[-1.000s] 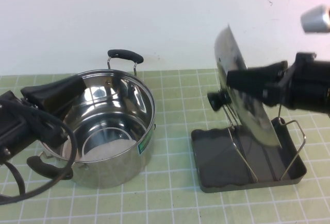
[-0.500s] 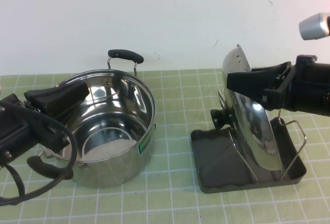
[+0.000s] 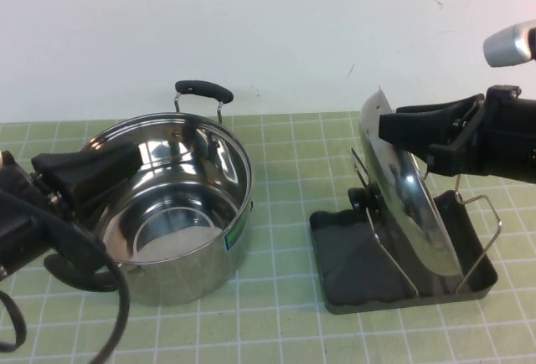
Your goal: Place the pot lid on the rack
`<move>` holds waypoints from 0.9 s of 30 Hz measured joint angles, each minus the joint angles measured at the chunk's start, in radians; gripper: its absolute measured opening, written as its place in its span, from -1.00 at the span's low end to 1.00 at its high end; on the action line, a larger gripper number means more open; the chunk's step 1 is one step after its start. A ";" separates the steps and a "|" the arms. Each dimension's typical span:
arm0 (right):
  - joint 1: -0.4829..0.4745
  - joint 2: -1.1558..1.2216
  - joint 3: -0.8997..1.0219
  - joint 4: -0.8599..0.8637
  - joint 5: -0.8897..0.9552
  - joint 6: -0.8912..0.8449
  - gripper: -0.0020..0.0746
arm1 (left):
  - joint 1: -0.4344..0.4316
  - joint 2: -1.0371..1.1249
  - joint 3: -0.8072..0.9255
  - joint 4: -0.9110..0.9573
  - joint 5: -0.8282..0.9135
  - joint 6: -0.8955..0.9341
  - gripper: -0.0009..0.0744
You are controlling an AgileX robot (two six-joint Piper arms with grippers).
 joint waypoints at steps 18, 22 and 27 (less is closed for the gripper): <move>0.000 -0.377 0.050 -0.112 -0.160 -0.065 -0.73 | 0.002 -0.693 0.048 0.558 0.566 -0.664 -0.97; 0.000 -0.569 0.150 -0.117 -0.208 -0.097 -0.91 | 0.006 -0.885 0.151 0.565 0.679 -0.763 -0.97; 0.000 -0.825 0.305 -0.119 -0.219 -0.109 -0.95 | 0.006 -1.045 0.291 0.567 0.699 -0.804 -0.97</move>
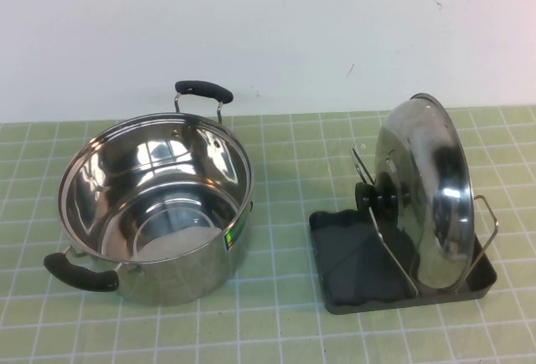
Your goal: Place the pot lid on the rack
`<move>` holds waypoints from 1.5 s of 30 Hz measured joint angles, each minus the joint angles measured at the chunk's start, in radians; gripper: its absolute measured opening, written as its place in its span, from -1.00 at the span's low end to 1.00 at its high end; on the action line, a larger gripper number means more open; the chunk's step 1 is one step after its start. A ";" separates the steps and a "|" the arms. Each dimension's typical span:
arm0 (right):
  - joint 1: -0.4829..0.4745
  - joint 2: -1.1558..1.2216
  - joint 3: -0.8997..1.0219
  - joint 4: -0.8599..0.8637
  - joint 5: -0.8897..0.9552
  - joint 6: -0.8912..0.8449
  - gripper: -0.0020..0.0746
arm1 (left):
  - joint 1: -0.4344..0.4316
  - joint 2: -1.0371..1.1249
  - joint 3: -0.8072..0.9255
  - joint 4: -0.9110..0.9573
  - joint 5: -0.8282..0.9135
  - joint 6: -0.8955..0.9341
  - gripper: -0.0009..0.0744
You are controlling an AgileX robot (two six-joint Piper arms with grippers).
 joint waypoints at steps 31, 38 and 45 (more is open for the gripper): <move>0.000 -0.321 0.239 0.025 -0.120 -0.084 -0.95 | 0.000 -0.060 0.111 0.024 -0.537 0.002 -0.97; 0.000 -0.360 0.378 -0.287 -0.450 0.100 -0.95 | 0.000 -0.060 0.111 0.034 -0.614 0.004 -0.97; -0.133 -0.440 0.502 -0.964 -0.461 0.814 -0.95 | 0.000 -0.060 0.111 0.034 -0.620 0.004 -0.97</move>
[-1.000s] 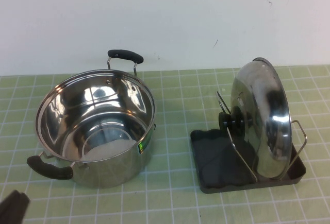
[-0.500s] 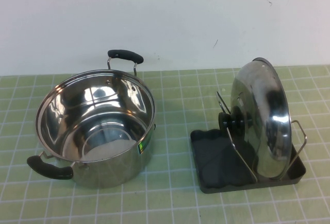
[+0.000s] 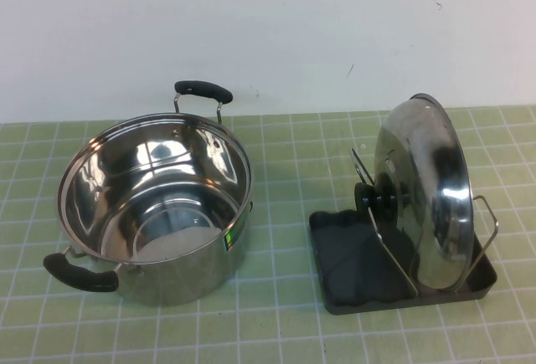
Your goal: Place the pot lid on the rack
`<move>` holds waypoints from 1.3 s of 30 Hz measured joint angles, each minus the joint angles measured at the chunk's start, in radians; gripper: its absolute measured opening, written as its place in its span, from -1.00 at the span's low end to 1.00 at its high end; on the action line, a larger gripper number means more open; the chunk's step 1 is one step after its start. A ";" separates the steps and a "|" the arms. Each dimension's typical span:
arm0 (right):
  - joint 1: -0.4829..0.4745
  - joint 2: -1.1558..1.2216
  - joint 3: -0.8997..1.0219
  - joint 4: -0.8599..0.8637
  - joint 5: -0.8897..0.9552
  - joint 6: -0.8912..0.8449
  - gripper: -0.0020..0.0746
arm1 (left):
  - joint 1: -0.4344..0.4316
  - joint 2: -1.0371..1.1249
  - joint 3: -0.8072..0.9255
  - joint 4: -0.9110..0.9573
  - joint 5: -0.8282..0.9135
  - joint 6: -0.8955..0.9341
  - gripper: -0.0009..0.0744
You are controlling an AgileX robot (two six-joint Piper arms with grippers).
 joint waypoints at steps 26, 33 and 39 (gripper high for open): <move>-0.132 -0.108 0.062 -0.868 0.499 1.047 -0.95 | 0.000 0.000 0.000 0.000 -0.002 0.005 -0.97; -0.062 -0.110 0.062 -0.868 0.501 0.991 -0.95 | 0.000 0.000 0.000 0.000 -0.002 0.005 -0.97; -0.058 -0.110 0.061 -0.867 0.507 0.993 -0.95 | 0.000 0.000 0.000 0.000 -0.002 0.005 -0.97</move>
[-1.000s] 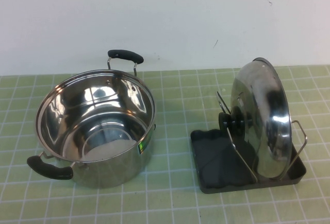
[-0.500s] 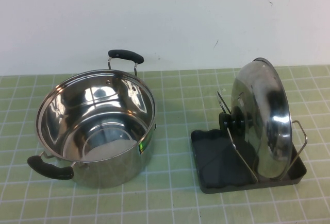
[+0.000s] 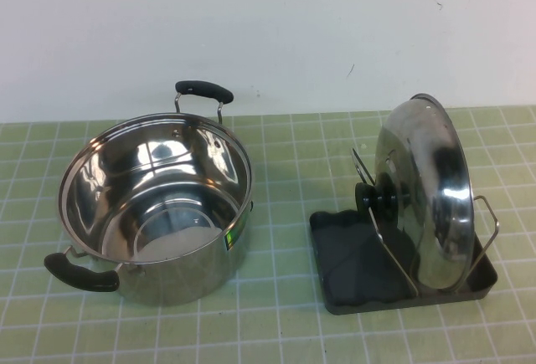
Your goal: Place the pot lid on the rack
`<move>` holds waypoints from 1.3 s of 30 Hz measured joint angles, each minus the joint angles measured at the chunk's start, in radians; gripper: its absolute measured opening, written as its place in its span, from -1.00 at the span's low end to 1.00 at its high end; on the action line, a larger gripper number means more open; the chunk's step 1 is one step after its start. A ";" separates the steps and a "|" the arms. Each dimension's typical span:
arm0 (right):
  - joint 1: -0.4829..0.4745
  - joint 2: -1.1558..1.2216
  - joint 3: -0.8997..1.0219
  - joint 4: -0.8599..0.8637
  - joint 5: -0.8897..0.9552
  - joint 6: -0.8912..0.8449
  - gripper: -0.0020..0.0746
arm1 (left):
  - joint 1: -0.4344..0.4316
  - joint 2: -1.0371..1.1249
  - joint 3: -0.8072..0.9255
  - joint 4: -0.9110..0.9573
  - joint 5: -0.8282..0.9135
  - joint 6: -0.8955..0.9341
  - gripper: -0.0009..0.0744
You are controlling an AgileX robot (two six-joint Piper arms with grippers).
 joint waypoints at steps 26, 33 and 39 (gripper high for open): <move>0.000 0.000 0.000 0.001 0.006 0.021 -0.95 | 0.000 0.000 0.000 0.000 0.000 0.000 -0.97; 0.000 0.000 0.000 0.001 0.006 0.021 -0.95 | 0.000 0.000 0.000 0.000 0.015 0.014 -0.98; 0.000 0.000 0.000 0.001 0.006 0.021 -0.95 | -0.041 0.000 0.025 -0.322 0.283 0.201 -0.98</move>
